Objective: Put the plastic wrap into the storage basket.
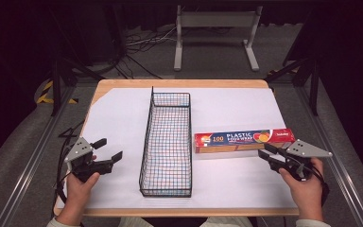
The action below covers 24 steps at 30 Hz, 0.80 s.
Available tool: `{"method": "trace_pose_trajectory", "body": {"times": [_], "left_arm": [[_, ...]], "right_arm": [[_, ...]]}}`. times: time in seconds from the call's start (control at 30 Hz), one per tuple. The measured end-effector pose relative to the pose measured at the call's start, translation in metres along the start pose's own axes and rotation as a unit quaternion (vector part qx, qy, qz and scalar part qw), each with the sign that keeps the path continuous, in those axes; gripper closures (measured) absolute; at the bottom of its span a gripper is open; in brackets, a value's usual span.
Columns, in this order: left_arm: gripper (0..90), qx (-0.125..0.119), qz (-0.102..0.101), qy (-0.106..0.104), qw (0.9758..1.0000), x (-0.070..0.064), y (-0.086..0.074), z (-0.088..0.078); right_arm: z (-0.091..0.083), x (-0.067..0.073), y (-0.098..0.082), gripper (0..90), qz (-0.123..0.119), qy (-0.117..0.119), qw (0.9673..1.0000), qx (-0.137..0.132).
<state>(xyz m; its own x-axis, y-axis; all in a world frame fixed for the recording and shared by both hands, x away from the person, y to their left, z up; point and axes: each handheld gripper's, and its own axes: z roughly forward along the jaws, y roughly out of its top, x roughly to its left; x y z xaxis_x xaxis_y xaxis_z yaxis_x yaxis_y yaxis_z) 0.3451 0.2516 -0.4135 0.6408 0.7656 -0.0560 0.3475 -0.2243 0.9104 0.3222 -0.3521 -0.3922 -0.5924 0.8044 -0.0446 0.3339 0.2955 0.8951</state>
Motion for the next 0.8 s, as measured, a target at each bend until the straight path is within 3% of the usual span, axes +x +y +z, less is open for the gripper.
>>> {"method": "trace_pose_trajectory", "body": {"times": [0.1,0.27,0.47,0.63,0.8], "left_arm": [[20.1,-0.002,-0.009,0.002,1.0,0.002,-0.003,0.005],[20.3,-0.015,-0.003,0.01,0.9998,0.002,-0.004,0.006],[21.0,-0.028,-0.017,0.008,0.9994,0.006,-0.003,0.0],[21.2,-0.029,-0.002,0.011,0.9995,-0.001,-0.001,-0.003],[21.1,-0.022,-0.002,0.011,0.9997,-0.001,-0.002,-0.001]], "right_arm": [[-0.002,-0.002,0.004,63.1,0.001,-0.008,1.0,0.002],[-0.003,-0.007,0.013,72.7,0.017,0.002,0.9997,0.02],[-0.003,-0.012,0.024,90.0,0.023,0.002,0.9988,0.044],[0.002,-0.022,0.034,90.0,0.026,-0.002,0.9985,0.049],[0.009,-0.031,0.045,90.0,0.021,-0.011,0.9977,0.063]]}}
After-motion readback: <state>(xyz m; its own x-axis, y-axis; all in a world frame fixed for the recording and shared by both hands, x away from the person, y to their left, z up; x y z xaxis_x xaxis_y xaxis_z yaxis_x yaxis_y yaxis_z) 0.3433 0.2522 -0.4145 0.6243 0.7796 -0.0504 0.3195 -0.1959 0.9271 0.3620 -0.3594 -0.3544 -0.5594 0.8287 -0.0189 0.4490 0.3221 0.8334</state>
